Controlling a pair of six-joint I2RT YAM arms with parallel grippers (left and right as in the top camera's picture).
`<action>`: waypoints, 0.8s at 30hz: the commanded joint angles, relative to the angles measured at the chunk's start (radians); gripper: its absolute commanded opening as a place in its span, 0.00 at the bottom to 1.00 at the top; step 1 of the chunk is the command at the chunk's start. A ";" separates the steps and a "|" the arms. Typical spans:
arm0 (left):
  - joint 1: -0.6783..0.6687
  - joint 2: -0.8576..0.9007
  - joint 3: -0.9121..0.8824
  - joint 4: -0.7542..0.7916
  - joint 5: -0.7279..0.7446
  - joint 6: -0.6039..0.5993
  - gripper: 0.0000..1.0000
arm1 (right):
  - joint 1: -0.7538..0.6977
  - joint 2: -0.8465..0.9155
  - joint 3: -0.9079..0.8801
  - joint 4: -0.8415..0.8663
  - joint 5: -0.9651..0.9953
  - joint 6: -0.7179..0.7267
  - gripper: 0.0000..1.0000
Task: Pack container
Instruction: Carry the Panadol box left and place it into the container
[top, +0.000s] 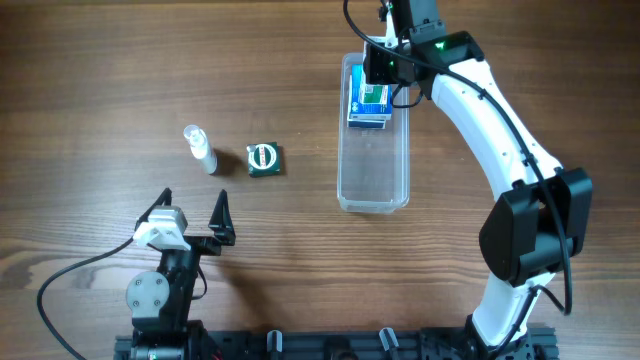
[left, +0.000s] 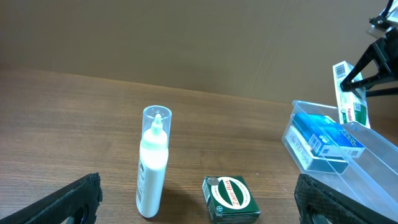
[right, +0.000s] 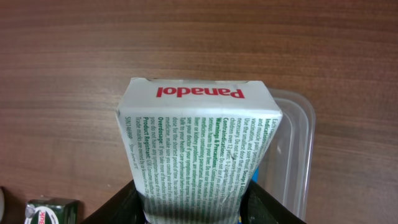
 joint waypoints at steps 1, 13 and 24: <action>0.007 -0.006 -0.005 -0.004 0.004 0.015 1.00 | 0.000 0.023 0.012 0.020 0.006 0.011 0.48; 0.007 -0.006 -0.005 -0.004 0.004 0.015 1.00 | 0.000 0.028 0.005 0.018 0.010 0.009 0.52; 0.007 -0.006 -0.005 -0.004 0.004 0.015 1.00 | 0.000 0.028 0.005 0.027 -0.009 0.006 0.52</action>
